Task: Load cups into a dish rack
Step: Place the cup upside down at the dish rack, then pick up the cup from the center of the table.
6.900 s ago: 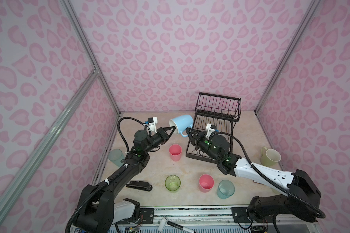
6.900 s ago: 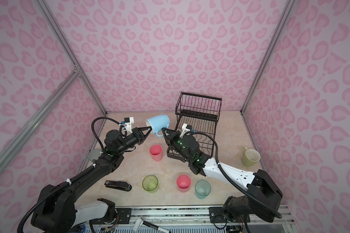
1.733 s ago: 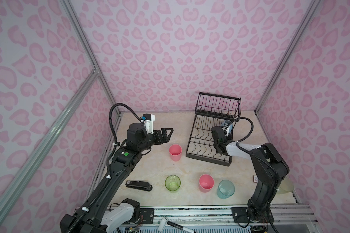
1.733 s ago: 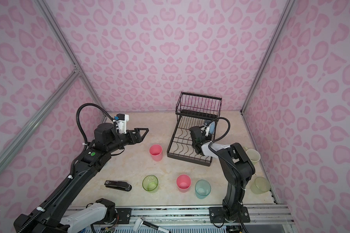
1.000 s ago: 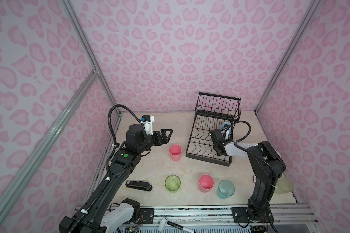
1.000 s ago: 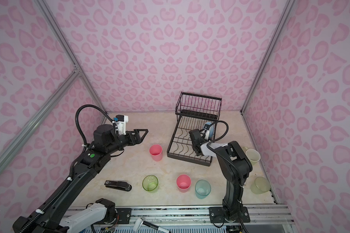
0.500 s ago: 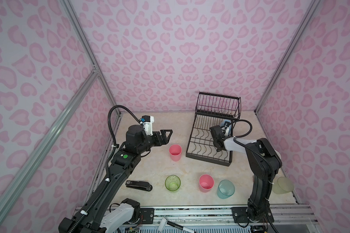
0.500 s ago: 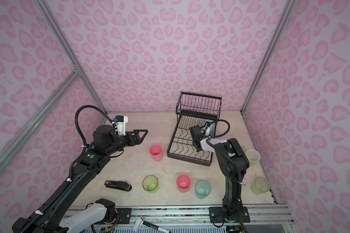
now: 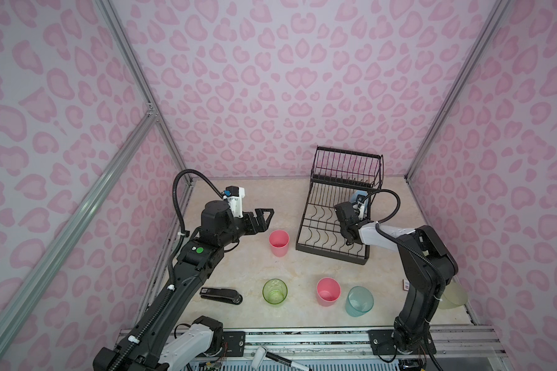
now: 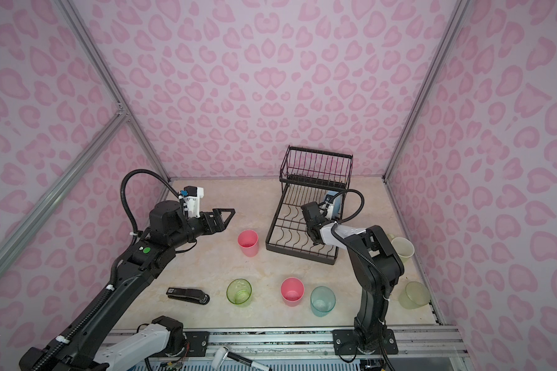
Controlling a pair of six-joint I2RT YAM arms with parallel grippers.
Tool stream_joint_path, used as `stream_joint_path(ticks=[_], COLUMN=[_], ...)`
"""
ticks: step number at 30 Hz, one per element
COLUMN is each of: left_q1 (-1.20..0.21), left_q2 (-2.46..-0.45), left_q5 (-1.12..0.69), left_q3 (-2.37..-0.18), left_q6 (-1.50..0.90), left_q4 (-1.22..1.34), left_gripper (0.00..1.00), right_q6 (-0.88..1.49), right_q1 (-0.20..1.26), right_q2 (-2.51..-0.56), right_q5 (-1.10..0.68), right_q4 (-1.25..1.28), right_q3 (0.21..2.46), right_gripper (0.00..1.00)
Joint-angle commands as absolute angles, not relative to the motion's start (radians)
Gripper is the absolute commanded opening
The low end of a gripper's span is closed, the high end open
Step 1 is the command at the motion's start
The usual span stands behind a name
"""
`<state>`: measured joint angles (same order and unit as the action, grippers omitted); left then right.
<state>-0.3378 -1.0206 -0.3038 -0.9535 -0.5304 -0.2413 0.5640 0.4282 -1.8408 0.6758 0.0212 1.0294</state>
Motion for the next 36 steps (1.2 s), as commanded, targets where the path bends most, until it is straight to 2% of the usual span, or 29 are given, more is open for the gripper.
stream_joint_path(ticks=[1, 5, 16, 28, 36], left_q1=[-0.337, -0.337, -0.337, -0.337, -0.344], left_q2=[-1.011, -1.012, -1.079, -1.122, -1.141], left_q5=[-0.264, -0.217, -0.078, 0.035, 0.021], left_q3=[-0.941, -0.933, -0.95, -0.979, -1.006], left_q6=[-0.523, -0.522, -0.487, -0.483, -0.468], left_q4=[-0.281, -0.351, -0.551, -0.657, -0.681], left_gripper=[0.96, 0.95, 0.86, 0.82, 0.79], right_q6=[0.548, 0.556, 0.591, 0.527, 0.542], right_q1=[0.445, 0.472, 0.576, 0.637, 0.666], right_q2=[-1.81, -1.759, -1.559, -1.393, -1.291], right_q5=[0.713, 0.725, 0.748, 0.5, 0.449], right_q4=[0.051, 0.048, -0.014, -0.244, -0.413], right_q3=[0.996, 0.95, 0.822, 0.897, 0.959], right_gripper=[0.7, 0.72, 0.7, 0.69, 0.66])
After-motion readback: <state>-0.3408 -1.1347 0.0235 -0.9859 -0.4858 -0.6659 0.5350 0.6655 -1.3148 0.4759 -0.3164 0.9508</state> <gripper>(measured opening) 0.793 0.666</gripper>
